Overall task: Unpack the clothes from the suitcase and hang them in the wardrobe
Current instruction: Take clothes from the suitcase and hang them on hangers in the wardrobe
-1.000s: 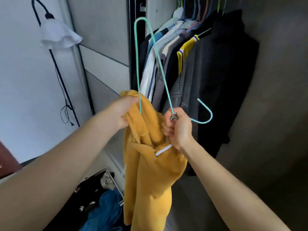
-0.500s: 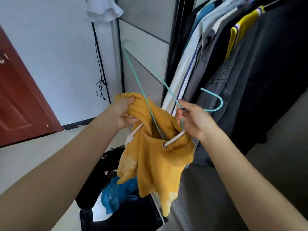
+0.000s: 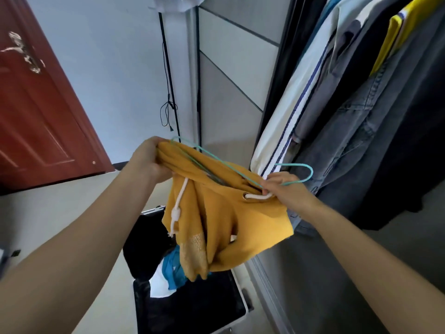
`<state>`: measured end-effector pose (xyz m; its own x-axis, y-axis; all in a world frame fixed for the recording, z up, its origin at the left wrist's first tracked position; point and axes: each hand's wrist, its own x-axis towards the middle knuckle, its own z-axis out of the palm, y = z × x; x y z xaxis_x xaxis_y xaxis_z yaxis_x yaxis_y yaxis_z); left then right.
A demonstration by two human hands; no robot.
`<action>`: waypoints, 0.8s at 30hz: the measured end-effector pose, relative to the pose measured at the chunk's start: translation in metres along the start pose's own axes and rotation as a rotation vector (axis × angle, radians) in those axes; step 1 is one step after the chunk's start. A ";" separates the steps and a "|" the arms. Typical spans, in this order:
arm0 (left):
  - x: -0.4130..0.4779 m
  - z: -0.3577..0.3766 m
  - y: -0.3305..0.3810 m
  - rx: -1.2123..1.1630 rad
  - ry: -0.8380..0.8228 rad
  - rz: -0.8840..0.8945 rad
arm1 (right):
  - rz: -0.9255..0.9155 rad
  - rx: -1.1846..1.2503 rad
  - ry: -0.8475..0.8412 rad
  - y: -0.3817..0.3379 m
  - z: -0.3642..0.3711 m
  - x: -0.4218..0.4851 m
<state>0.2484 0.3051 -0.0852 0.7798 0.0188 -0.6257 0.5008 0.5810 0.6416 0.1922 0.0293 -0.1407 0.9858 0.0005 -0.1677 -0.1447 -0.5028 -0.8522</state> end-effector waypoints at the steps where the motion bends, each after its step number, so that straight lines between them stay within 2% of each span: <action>1: 0.001 -0.007 0.003 0.004 -0.013 0.001 | 0.025 -0.084 -0.015 0.003 -0.001 0.003; 3: 0.001 -0.020 0.008 0.050 -0.070 0.021 | 0.072 -0.244 0.004 0.004 -0.002 0.012; 6: 0.001 -0.036 0.006 0.308 -0.142 0.100 | 0.030 -0.302 -0.069 -0.007 -0.006 0.020; 8: 0.005 -0.048 0.002 0.481 -0.066 0.160 | 0.001 -0.321 -0.133 -0.013 -0.008 0.026; 11: 0.008 -0.052 -0.006 0.732 0.157 0.401 | 0.044 -0.592 -0.097 -0.013 0.004 0.034; 14: -0.001 -0.038 -0.014 0.863 0.085 0.548 | -0.019 -0.951 -0.209 -0.018 0.033 0.034; 16: -0.010 -0.029 -0.013 0.858 0.013 0.564 | -0.014 -0.893 -0.190 -0.042 0.037 0.037; 19: -0.023 -0.023 -0.007 0.716 -0.081 0.538 | -0.089 -0.542 0.036 -0.060 0.040 0.051; 20: -0.027 -0.021 -0.006 0.643 -0.127 0.508 | -0.125 -0.505 0.083 -0.063 0.047 0.051; 21: -0.029 -0.019 -0.005 0.583 -0.170 0.485 | -0.158 -0.569 0.051 -0.063 0.057 0.049; 22: -0.031 -0.018 -0.006 0.566 -0.203 0.477 | -0.164 -0.676 -0.065 -0.063 0.067 0.044; 24: -0.030 -0.021 -0.009 0.671 -0.217 0.504 | -0.134 -0.654 -0.232 -0.067 0.073 0.042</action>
<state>0.2122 0.3166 -0.0815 0.9887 -0.0505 -0.1414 0.1384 -0.0586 0.9886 0.2376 0.1263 -0.1272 0.9376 0.2460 -0.2456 0.1285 -0.9017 -0.4128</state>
